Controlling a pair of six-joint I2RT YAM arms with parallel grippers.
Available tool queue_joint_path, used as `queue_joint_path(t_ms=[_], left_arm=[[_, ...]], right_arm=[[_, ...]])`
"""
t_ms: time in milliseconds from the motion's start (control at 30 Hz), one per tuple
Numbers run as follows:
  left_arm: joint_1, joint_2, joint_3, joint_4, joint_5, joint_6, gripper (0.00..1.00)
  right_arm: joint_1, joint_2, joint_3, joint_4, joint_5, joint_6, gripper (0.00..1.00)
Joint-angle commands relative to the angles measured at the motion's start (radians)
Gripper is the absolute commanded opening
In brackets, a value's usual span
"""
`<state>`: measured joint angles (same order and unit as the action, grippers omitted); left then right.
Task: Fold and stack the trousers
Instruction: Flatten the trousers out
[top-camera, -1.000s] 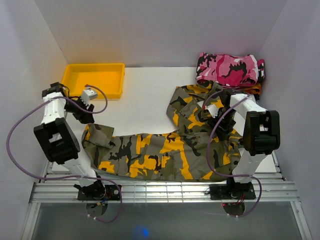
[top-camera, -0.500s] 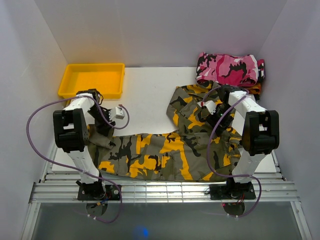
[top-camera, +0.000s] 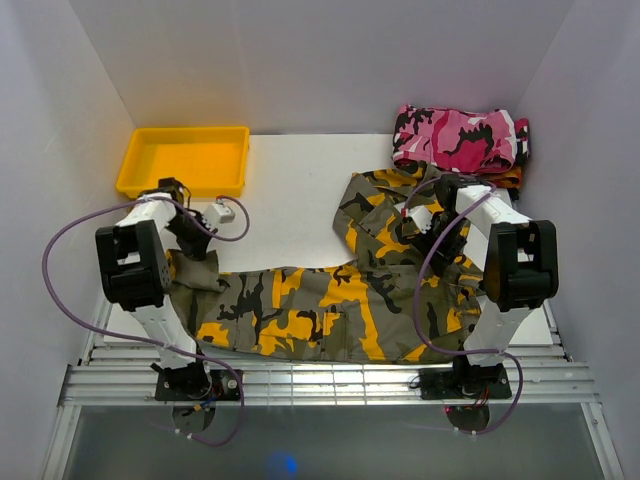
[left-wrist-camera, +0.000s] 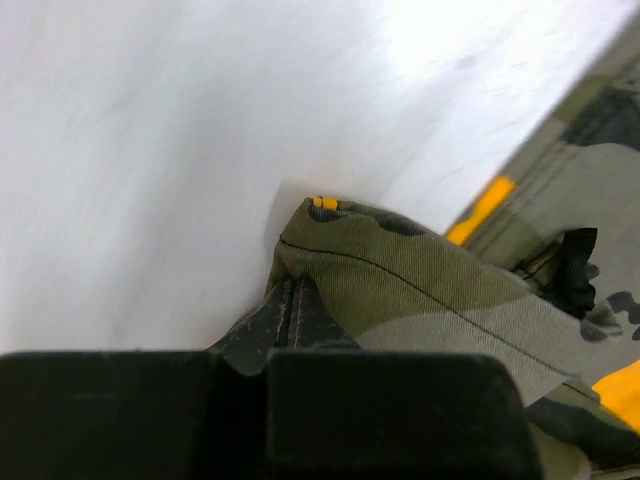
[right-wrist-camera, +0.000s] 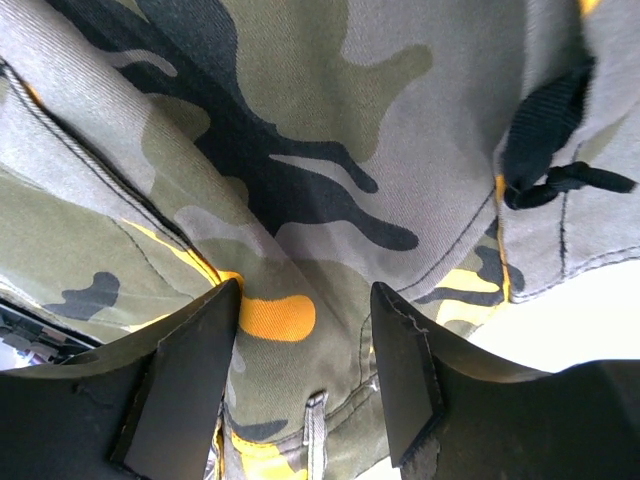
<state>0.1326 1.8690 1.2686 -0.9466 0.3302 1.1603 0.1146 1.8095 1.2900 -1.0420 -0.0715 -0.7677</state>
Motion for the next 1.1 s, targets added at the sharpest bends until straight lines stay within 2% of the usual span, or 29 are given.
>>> queue_joint_path(t_ms=[0,100,133,200,233,267,333,367,400,500,633,733,1067], left_arm=[[0.129,-0.128,0.055,0.084,0.026,-0.279,0.0],[0.237,-0.211,0.084,0.127,0.009,-0.419,0.0],[0.263,-0.237,0.081,0.185,-0.002,-0.477,0.0],[0.347,-0.299,0.068,0.245,-0.066,-0.554,0.0],[0.367,-0.31,0.066,0.282,-0.113,-0.638,0.0],[0.416,-0.321,0.066,0.301,-0.21,-0.692,0.0],[0.475,-0.359,0.078,0.312,-0.262,-0.785,0.0],[0.516,-0.375,0.081,0.313,-0.299,-0.879,0.0],[0.522,-0.392,0.074,0.316,-0.416,-0.921,0.0],[0.524,-0.482,0.023,0.318,-0.592,-1.039,0.0],[0.568,-0.625,-0.09,0.364,-0.617,-1.071,0.0],[0.568,-0.64,-0.136,0.356,-0.655,-1.076,0.0],[0.568,-0.498,0.02,0.247,-0.734,-1.254,0.0]], right_arm=[[-0.001,-0.03,-0.024,0.025,0.007,-0.018,0.6],[-0.007,-0.03,-0.026,0.034,-0.001,-0.022,0.58],[-0.006,-0.032,-0.024,0.036,-0.002,-0.024,0.57],[-0.007,-0.035,-0.023,0.037,-0.01,-0.027,0.57],[-0.007,-0.039,-0.02,0.036,-0.013,-0.027,0.57],[-0.007,-0.042,-0.018,0.036,-0.02,-0.027,0.57],[-0.007,-0.044,-0.011,0.031,-0.027,-0.025,0.57],[-0.007,-0.045,-0.009,0.033,-0.031,-0.025,0.57],[-0.007,-0.045,-0.008,0.033,-0.034,-0.025,0.57],[-0.007,-0.055,-0.011,0.033,-0.039,-0.028,0.57],[-0.009,-0.07,-0.012,0.027,-0.043,-0.033,0.57],[-0.009,-0.072,-0.005,0.016,-0.053,-0.035,0.56],[-0.009,-0.068,0.019,-0.004,-0.033,-0.036,0.56]])
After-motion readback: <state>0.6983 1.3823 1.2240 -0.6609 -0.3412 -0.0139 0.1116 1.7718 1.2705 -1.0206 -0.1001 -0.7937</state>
